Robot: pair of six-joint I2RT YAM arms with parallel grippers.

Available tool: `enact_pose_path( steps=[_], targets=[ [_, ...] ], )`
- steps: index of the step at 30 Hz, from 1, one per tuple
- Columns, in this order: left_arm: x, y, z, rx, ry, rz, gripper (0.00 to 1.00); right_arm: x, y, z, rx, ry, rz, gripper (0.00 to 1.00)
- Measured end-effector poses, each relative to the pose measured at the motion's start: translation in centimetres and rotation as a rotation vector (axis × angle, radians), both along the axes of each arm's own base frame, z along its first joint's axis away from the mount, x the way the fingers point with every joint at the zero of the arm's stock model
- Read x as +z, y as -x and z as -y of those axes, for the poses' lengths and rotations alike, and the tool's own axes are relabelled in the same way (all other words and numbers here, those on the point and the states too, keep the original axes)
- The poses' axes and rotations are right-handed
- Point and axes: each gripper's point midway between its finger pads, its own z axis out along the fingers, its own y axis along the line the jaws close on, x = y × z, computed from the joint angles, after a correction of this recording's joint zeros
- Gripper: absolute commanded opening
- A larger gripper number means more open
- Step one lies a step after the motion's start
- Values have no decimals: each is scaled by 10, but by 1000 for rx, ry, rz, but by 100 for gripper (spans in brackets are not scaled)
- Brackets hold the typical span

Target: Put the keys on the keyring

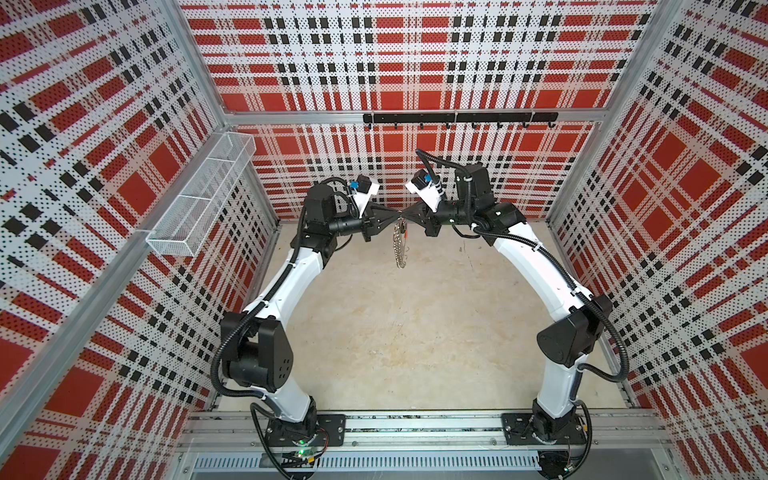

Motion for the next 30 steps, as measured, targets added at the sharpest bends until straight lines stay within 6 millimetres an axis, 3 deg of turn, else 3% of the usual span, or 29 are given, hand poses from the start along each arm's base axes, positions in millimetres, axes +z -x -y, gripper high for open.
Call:
enact_pose_path(
  steps=[5,13,15,19,30],
  targets=[
    [-1,1,1,-10,2,-9,1,0,0,0,-2,0,1,0],
    [2,1,4,-19,21,-43,0,2,-4,2,-30,-20,-9,0],
    [6,0,4,-16,49,-64,0,6,-3,4,-46,-43,-5,20],
    [11,-3,7,10,125,-85,0,15,0,12,-78,-114,-8,36],
    [25,-7,-1,90,286,-131,0,47,-4,60,-140,-386,-38,36]
  ],
)
